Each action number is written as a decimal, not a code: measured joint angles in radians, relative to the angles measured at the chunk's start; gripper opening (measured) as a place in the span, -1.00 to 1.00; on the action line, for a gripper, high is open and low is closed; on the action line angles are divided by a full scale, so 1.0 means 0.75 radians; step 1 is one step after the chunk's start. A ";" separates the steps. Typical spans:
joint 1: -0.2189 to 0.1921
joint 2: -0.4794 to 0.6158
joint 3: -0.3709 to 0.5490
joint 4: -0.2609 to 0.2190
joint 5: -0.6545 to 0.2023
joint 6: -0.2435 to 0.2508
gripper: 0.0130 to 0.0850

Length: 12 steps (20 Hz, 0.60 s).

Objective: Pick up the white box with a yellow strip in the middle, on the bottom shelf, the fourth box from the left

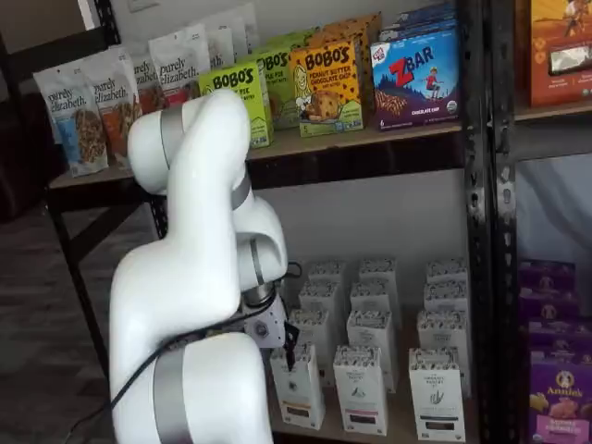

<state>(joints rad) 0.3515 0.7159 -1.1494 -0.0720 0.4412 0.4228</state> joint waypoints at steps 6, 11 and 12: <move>-0.010 0.102 -0.168 0.012 0.049 -0.021 1.00; -0.031 0.154 -0.268 0.009 0.091 -0.040 1.00; -0.035 0.162 -0.284 0.009 0.097 -0.045 1.00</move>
<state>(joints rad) 0.3251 0.8374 -1.3624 -0.0651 0.5137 0.3891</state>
